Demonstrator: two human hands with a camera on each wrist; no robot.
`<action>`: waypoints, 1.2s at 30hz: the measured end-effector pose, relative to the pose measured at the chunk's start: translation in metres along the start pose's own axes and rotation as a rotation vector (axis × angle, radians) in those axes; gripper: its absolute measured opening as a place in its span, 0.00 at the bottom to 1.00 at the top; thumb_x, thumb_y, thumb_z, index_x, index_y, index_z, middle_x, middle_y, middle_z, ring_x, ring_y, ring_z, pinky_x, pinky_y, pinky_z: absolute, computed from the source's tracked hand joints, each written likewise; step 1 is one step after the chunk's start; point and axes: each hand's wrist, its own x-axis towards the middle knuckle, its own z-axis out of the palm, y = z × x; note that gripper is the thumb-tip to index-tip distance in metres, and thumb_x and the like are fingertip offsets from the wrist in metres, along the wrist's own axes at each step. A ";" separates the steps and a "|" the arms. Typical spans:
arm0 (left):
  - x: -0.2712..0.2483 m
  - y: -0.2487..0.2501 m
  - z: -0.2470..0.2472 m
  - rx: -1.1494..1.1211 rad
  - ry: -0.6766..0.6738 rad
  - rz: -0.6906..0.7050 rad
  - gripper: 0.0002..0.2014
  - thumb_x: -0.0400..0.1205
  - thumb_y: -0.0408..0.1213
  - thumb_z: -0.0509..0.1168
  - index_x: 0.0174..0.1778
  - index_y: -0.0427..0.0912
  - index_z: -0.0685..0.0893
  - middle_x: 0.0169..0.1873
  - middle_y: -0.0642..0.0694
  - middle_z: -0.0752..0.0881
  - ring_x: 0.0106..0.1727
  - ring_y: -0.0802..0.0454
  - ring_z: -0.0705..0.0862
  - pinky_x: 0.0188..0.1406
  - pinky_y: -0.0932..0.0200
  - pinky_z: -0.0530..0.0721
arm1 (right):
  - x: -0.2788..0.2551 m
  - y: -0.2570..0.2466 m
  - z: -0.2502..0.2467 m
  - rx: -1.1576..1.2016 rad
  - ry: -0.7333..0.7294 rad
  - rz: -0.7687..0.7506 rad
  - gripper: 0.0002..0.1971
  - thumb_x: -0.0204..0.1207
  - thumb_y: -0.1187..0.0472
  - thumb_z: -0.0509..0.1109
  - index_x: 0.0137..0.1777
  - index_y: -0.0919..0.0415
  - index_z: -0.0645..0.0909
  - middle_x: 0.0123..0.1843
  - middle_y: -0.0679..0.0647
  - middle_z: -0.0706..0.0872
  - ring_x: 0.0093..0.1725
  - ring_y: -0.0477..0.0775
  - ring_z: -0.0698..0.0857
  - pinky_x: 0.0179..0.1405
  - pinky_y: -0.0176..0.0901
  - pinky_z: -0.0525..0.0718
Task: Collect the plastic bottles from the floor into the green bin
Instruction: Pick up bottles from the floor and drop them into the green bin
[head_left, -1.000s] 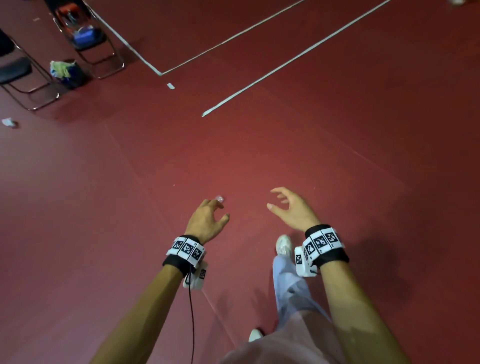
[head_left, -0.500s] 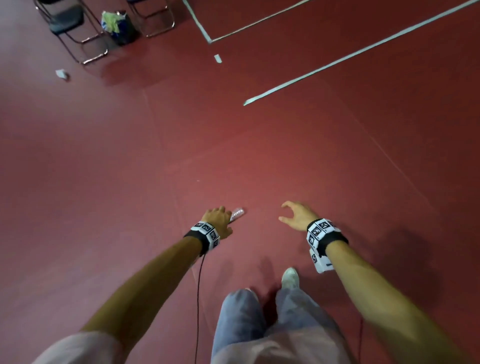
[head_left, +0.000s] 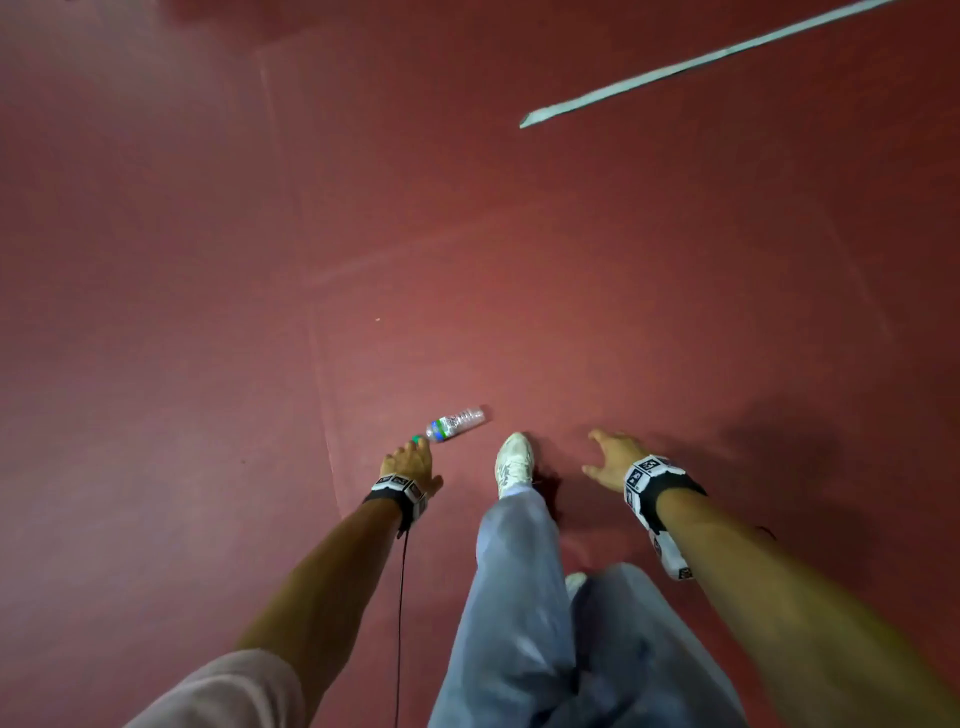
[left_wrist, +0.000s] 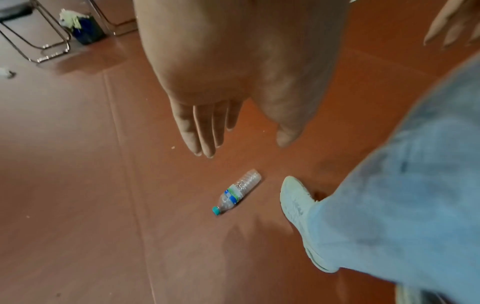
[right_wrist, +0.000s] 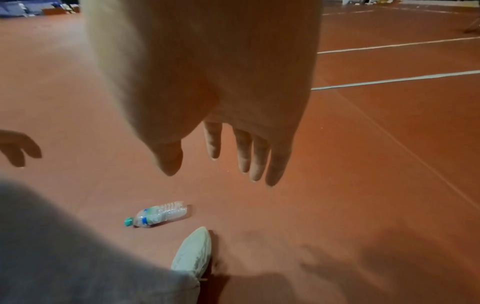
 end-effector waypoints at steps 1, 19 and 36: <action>0.026 0.000 0.017 -0.015 -0.010 -0.003 0.39 0.82 0.59 0.68 0.81 0.39 0.64 0.72 0.40 0.78 0.71 0.39 0.81 0.67 0.44 0.80 | 0.030 0.002 0.008 -0.014 -0.004 -0.009 0.37 0.75 0.40 0.73 0.82 0.49 0.68 0.78 0.60 0.78 0.75 0.65 0.78 0.74 0.57 0.79; 0.386 0.011 0.243 -0.082 -0.046 -0.031 0.40 0.79 0.57 0.73 0.82 0.46 0.65 0.73 0.44 0.77 0.73 0.40 0.77 0.69 0.45 0.76 | 0.388 0.006 0.069 -0.076 -0.071 -0.055 0.37 0.80 0.40 0.68 0.86 0.51 0.64 0.85 0.66 0.65 0.84 0.67 0.67 0.82 0.57 0.68; 0.085 -0.051 0.070 -0.573 0.123 -0.262 0.29 0.78 0.56 0.68 0.70 0.46 0.71 0.57 0.38 0.70 0.47 0.28 0.87 0.46 0.37 0.88 | 0.130 -0.098 -0.053 -0.118 0.043 -0.123 0.26 0.81 0.52 0.70 0.77 0.55 0.74 0.71 0.63 0.82 0.71 0.67 0.81 0.71 0.55 0.81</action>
